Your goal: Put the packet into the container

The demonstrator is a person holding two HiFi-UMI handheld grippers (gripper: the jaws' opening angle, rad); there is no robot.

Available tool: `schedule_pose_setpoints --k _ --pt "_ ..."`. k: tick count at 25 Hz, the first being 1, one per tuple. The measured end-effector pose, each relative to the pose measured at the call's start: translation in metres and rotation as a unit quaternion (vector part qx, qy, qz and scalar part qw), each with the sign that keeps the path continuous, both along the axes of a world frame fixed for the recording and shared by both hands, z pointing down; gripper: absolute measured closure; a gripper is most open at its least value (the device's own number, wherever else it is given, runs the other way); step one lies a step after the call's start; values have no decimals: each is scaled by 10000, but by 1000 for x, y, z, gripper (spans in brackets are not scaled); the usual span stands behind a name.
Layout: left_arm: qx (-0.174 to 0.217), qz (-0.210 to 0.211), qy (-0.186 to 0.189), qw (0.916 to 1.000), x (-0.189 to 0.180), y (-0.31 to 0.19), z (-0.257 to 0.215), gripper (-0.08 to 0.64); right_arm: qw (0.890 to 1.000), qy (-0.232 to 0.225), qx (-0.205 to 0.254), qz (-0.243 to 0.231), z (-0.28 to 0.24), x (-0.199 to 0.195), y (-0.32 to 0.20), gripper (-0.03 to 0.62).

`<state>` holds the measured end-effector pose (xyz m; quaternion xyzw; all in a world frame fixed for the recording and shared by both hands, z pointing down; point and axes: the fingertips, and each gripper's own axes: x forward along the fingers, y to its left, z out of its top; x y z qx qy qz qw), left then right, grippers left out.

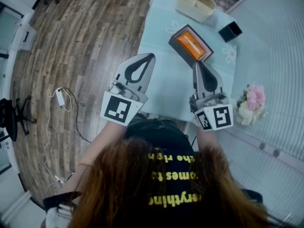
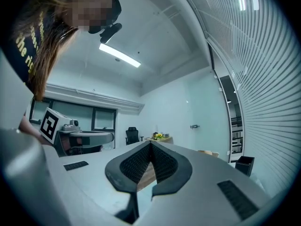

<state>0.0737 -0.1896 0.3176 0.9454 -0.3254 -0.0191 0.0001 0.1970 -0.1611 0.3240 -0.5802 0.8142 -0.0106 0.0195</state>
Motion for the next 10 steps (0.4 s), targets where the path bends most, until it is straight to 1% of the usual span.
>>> schedule_pose_setpoints --k 10 --pt "-16 30 -10 10000 3 -2 1 561 9999 -95 -29 37 1 4 -2 571"
